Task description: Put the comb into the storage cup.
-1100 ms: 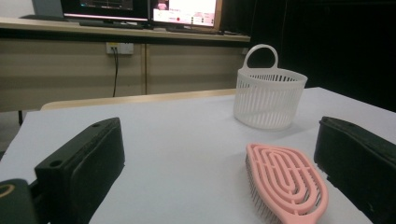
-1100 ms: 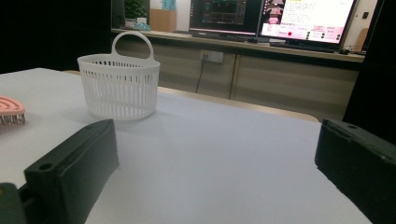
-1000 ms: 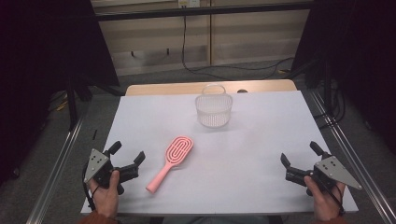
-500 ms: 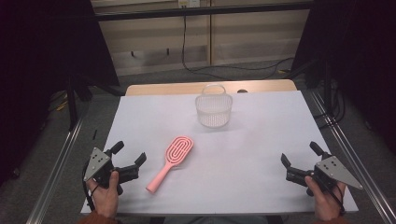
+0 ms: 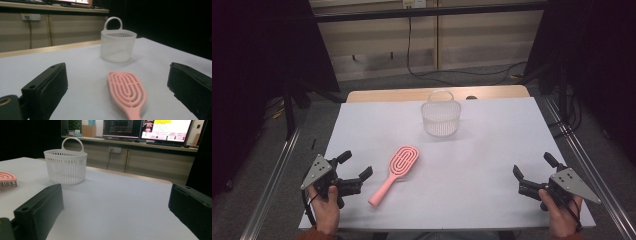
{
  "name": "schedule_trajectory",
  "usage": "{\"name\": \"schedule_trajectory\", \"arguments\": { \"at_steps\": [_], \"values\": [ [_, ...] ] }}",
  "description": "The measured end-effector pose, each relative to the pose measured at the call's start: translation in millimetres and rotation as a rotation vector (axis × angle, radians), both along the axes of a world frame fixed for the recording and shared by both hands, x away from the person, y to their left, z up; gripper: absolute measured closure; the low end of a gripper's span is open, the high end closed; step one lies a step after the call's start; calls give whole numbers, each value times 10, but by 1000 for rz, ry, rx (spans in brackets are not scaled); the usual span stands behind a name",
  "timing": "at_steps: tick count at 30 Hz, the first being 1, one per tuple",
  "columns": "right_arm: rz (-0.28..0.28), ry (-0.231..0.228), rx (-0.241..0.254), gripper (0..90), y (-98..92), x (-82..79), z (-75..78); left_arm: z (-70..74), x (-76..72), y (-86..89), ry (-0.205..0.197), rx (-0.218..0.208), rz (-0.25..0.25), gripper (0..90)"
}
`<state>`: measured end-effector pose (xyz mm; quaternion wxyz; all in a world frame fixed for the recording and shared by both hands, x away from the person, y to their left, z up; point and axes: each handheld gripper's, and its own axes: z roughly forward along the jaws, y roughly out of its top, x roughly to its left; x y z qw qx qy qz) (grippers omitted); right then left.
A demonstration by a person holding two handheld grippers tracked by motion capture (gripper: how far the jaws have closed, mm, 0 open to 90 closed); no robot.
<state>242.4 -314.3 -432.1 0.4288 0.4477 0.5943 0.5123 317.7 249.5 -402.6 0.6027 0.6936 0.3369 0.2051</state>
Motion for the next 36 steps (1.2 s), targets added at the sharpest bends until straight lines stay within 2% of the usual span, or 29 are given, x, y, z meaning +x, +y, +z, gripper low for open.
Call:
{"name": "schedule_trajectory", "arguments": {
  "at_steps": [1,3,6,7,9,12,15,18,19,21,22,25,26,28,33,36],
  "values": [
    [2,0,-3,0,2,3,-1,15,-5,-21,-4,13,-18,27],
    [6,-1,1,0,9,9,-2,30,-2,-55,-18,16,-20,26],
    [11,3,0,0,14,11,-3,31,2,-81,-4,2,-34,22],
    [8,7,8,0,15,13,-5,30,-18,-128,-20,20,-63,17],
    [8,6,10,0,8,14,-5,44,-19,-156,-43,48,-82,13],
    [9,7,12,0,12,12,-5,55,2,-190,-42,27,-86,15],
    [15,3,8,0,13,11,-3,71,37,-218,-38,19,-80,10],
    [15,3,7,0,14,10,-3,81,63,-245,-36,29,-87,22],
    [16,2,5,0,14,10,-3,80,69,-254,-26,17,-87,22],
    [17,0,1,0,20,10,-1,87,90,-278,-15,19,-86,21],
    [19,0,1,0,24,10,-2,94,106,-290,-11,33,-88,21],
    [21,0,-1,0,30,12,-1,100,128,-324,-5,32,-87,17],
    [21,1,-2,0,31,12,-1,110,141,-341,-4,55,-100,17],
    [24,-2,-5,0,37,11,2,123,156,-398,-8,51,-114,21],
    [26,1,-1,0,34,8,1,141,181,-441,-21,42,-104,22],
    [28,0,0,0,32,7,2,144,214,-464,-29,57,-107,22]
  ]
}}
